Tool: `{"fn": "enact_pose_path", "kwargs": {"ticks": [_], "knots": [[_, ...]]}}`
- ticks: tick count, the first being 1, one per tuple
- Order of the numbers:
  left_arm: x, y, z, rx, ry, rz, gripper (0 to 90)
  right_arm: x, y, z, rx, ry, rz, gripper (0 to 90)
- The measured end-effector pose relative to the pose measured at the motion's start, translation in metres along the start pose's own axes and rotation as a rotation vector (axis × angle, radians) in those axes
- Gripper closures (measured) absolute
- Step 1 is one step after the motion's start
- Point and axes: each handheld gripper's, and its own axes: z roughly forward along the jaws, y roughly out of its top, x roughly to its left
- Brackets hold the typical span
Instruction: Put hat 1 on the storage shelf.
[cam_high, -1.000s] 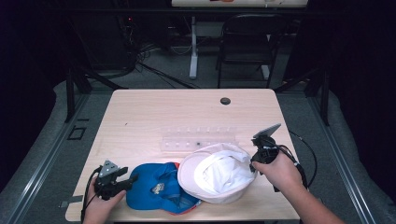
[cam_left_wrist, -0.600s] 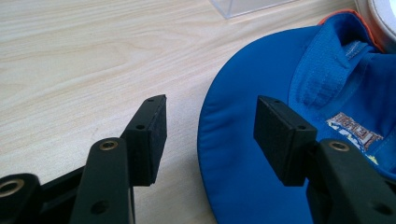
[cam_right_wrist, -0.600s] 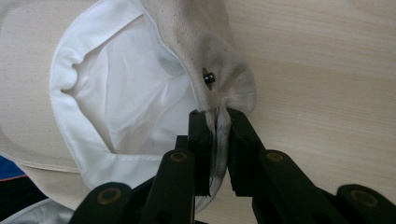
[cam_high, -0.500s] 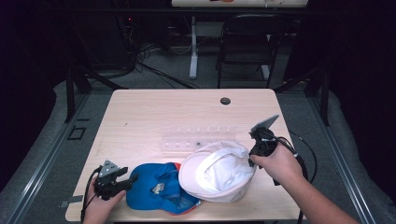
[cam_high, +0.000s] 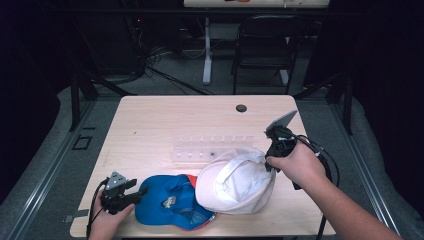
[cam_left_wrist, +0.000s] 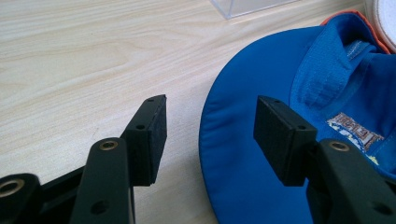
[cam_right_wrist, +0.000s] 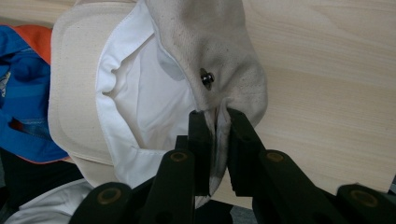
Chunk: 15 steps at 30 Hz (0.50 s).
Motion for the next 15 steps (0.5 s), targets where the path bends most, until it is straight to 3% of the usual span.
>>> {"fn": "enact_pose_path", "kwargs": {"ticks": [7,10,14,15], "knots": [[0.000,0.000,0.000,0.006,-0.004,0.001,44.8,0.007,0.004,-0.012,0.018,0.004,-0.005,81.8],[0.001,0.000,-0.001,0.008,-0.003,0.005,44.9,0.007,0.005,-0.017,0.036,0.031,-0.003,81.8],[0.001,0.000,0.000,0.005,-0.004,0.000,44.8,0.006,0.004,-0.020,0.031,0.120,0.036,81.9],[0.000,0.000,0.000,0.006,-0.004,0.001,44.8,0.006,0.004,-0.020,0.031,0.120,0.036,81.9]]}}
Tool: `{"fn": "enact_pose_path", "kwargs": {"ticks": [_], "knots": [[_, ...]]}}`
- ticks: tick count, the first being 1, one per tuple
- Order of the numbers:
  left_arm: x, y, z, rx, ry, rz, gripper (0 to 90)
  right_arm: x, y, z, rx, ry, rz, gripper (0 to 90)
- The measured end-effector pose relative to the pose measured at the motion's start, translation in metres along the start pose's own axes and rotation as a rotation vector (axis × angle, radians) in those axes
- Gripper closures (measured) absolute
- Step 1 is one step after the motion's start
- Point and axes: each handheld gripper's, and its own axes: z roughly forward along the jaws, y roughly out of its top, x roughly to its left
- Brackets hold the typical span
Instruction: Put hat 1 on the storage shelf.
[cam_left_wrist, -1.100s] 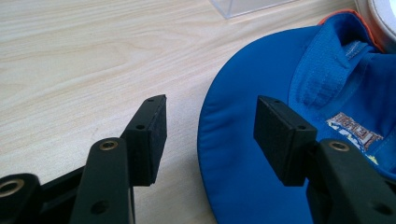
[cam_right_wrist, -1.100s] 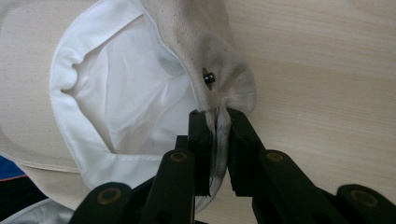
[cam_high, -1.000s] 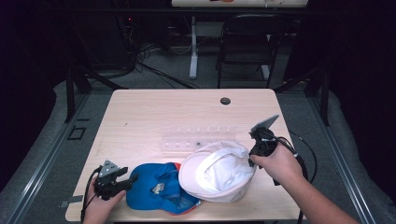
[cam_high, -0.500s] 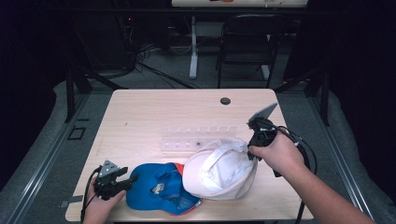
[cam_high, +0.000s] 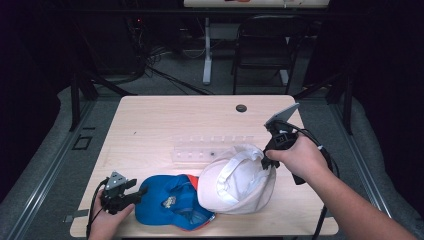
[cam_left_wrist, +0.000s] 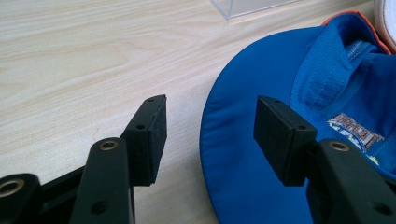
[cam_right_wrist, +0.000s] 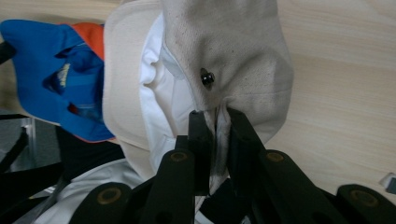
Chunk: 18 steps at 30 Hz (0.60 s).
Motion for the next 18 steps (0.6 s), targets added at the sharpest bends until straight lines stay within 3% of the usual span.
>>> {"fn": "enact_pose_path", "kwargs": {"ticks": [1,7,10,11,13,15,17,18], "knots": [[0.000,0.000,0.000,0.000,-0.001,0.000,44.9,-0.002,0.001,-0.002,0.029,0.006,-0.017,81.9],[0.000,0.000,0.001,0.002,-0.003,-0.002,44.9,-0.002,0.000,-0.005,0.033,0.114,0.023,81.9],[0.000,0.000,0.001,0.002,-0.004,0.000,44.8,-0.003,0.000,-0.006,0.044,0.135,0.025,81.9],[0.001,0.000,0.000,0.008,-0.006,-0.002,44.8,-0.004,0.001,-0.008,0.060,0.178,0.028,81.9],[0.001,0.000,0.000,0.008,-0.007,-0.004,44.9,-0.005,0.001,-0.010,0.072,0.221,0.034,81.9],[0.001,0.000,0.000,0.013,-0.005,-0.007,44.8,-0.005,0.001,-0.011,0.075,0.234,0.032,81.9],[0.001,0.000,0.000,0.014,-0.005,-0.008,44.9,-0.004,0.001,-0.013,0.071,0.293,0.047,81.9],[0.001,0.000,0.000,0.014,-0.005,-0.008,44.9,-0.004,0.001,-0.013,0.071,0.293,0.047,81.9]]}}
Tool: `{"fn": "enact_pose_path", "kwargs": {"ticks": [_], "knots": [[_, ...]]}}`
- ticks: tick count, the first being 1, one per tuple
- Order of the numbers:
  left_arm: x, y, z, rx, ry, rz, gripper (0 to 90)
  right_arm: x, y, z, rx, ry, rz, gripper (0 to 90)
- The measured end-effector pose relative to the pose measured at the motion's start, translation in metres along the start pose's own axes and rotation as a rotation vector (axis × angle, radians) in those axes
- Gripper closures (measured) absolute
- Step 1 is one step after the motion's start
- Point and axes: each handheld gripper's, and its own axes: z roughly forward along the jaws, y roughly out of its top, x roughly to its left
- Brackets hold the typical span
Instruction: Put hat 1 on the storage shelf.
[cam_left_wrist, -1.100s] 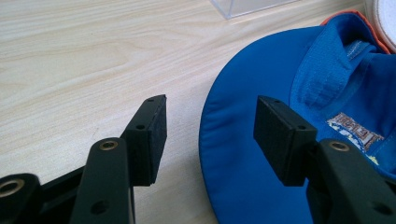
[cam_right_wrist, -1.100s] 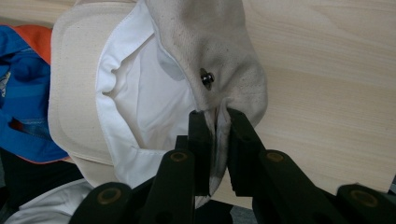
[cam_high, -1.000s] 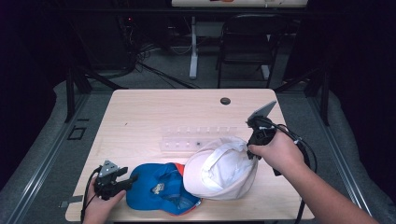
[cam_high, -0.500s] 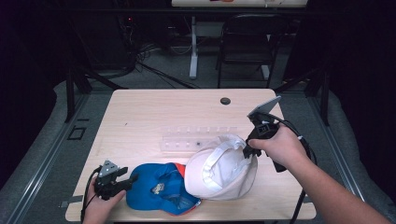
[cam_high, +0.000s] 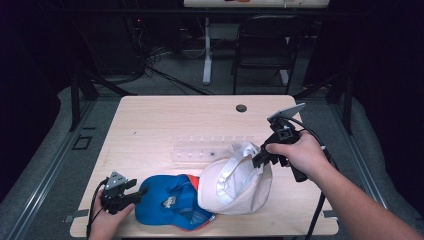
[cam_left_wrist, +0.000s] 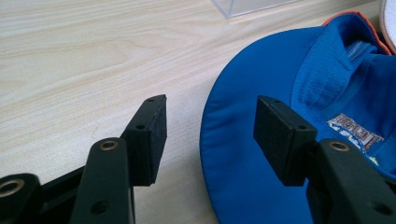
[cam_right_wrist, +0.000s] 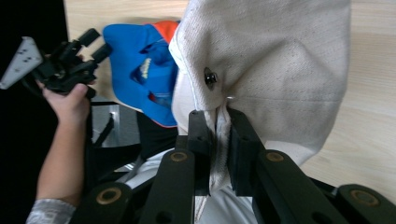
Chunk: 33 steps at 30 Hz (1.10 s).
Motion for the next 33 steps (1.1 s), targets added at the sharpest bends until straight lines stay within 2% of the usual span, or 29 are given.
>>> {"fn": "enact_pose_path", "kwargs": {"ticks": [3,4,5,6,8,9,10,15,21,24,25,28,33], "knots": [[0.000,0.000,0.000,0.000,-0.001,-0.001,44.9,0.001,-0.001,0.000,-0.008,0.025,0.002,81.9],[0.000,0.000,0.000,0.002,-0.002,0.002,44.8,0.002,-0.001,-0.002,0.005,0.046,-0.002,82.0],[0.000,0.000,0.001,0.001,-0.002,-0.001,44.8,0.002,-0.001,-0.002,0.005,0.046,-0.002,82.0],[0.000,0.000,0.002,-0.009,0.000,-0.003,44.8,0.005,-0.001,-0.003,0.001,0.076,0.013,82.0],[0.000,-0.001,0.002,-0.009,-0.002,-0.004,44.8,0.008,-0.002,-0.005,-0.008,0.089,0.023,82.0],[0.000,-0.001,0.002,-0.008,-0.001,-0.003,44.8,0.008,-0.002,-0.005,-0.008,0.089,0.023,82.0],[0.000,0.000,0.002,-0.005,-0.001,0.001,44.8,0.008,-0.002,-0.005,-0.032,0.096,0.019,81.9],[0.000,-0.001,0.002,-0.012,-0.003,-0.003,44.8,0.013,-0.002,-0.012,-0.034,0.107,0.021,82.0],[0.001,-0.001,0.001,-0.006,-0.004,-0.005,44.8,0.014,-0.002,-0.022,-0.043,0.099,0.014,82.0],[0.000,-0.001,0.001,-0.012,-0.004,-0.002,44.8,0.015,-0.002,-0.028,-0.044,0.108,0.010,82.0],[0.000,-0.001,0.001,-0.014,-0.004,-0.005,44.8,0.016,-0.003,-0.029,-0.055,0.111,0.029,82.0],[0.000,0.000,0.000,-0.002,-0.005,-0.002,44.8,0.015,-0.003,-0.033,-0.055,0.127,0.022,82.0],[0.000,-0.001,0.001,-0.012,-0.002,-0.005,44.8,0.011,-0.004,-0.038,-0.065,0.148,0.026,82.0]]}}
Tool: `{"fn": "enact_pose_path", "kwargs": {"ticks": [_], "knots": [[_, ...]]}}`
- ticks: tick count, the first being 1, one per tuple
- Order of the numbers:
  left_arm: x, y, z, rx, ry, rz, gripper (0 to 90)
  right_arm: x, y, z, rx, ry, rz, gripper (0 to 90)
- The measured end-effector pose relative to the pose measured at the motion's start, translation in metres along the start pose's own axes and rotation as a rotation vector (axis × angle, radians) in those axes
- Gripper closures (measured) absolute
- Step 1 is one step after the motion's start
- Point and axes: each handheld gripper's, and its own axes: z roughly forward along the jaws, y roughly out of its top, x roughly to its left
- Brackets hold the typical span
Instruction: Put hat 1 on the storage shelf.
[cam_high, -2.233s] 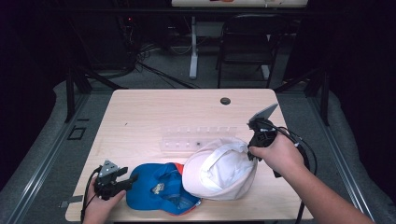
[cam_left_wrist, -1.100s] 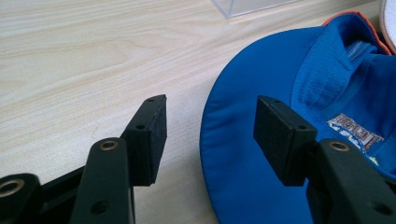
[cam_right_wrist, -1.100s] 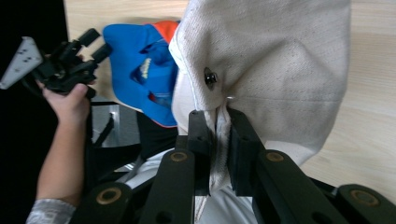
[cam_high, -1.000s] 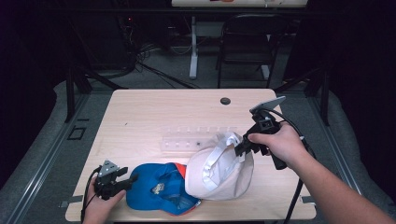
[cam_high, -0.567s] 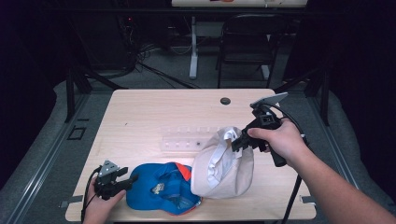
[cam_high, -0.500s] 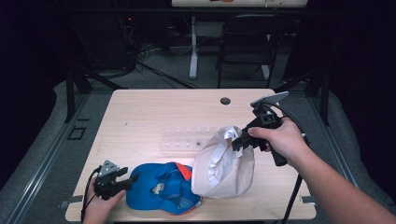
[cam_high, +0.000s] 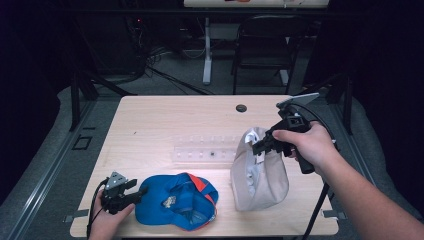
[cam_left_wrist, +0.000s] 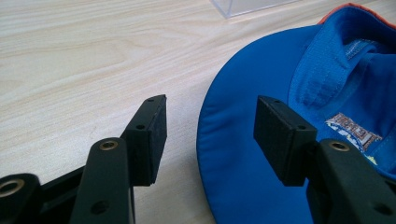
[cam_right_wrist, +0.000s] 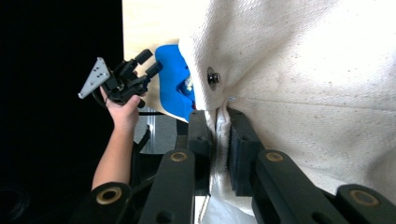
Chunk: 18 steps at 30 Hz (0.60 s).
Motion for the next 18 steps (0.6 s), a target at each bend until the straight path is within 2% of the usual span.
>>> {"fn": "enact_pose_path", "kwargs": {"ticks": [2,3,5,6,7,8,10,11,12,14,15,16,18], "knots": [[0.000,0.000,0.000,0.002,0.000,0.004,44.8,-0.002,0.000,-0.003,-0.012,0.019,0.011,82.0],[0.000,0.000,0.000,0.002,0.000,0.004,44.8,-0.004,0.001,-0.004,-0.020,0.050,0.018,82.0],[0.000,0.000,0.000,0.002,0.000,0.004,44.8,-0.005,0.001,-0.005,-0.014,0.069,0.018,82.0],[0.000,0.000,0.000,0.002,0.000,0.004,44.8,-0.006,0.001,-0.005,-0.015,0.095,0.024,82.0],[0.000,0.000,0.000,0.001,0.000,0.004,44.8,-0.007,0.001,-0.003,-0.025,0.155,0.044,82.1],[0.000,0.000,0.000,0.000,0.001,0.004,44.8,-0.009,0.002,-0.002,-0.017,0.179,0.033,82.1],[0.000,0.000,0.000,0.000,0.001,0.005,44.8,-0.010,0.003,0.001,-0.028,0.235,0.047,82.1],[0.000,0.000,0.000,0.000,0.001,0.005,44.8,-0.010,0.003,0.001,-0.028,0.235,0.047,82.1],[0.000,0.001,-0.001,0.014,0.000,0.008,44.8,-0.011,0.005,0.005,-0.020,0.284,0.047,82.0],[0.000,0.000,0.000,-0.003,0.003,0.001,44.8,-0.011,0.005,0.006,-0.024,0.301,0.056,82.1],[0.000,0.000,0.000,-0.010,0.005,-0.001,44.8,-0.010,0.007,0.010,-0.032,0.350,0.065,82.1],[0.000,0.000,0.000,-0.010,0.005,0.000,44.8,-0.010,0.007,0.010,-0.032,0.350,0.065,82.1],[0.001,0.000,0.000,-0.011,0.004,0.000,44.8,-0.010,0.009,0.012,-0.020,0.399,0.058,82.0]]}}
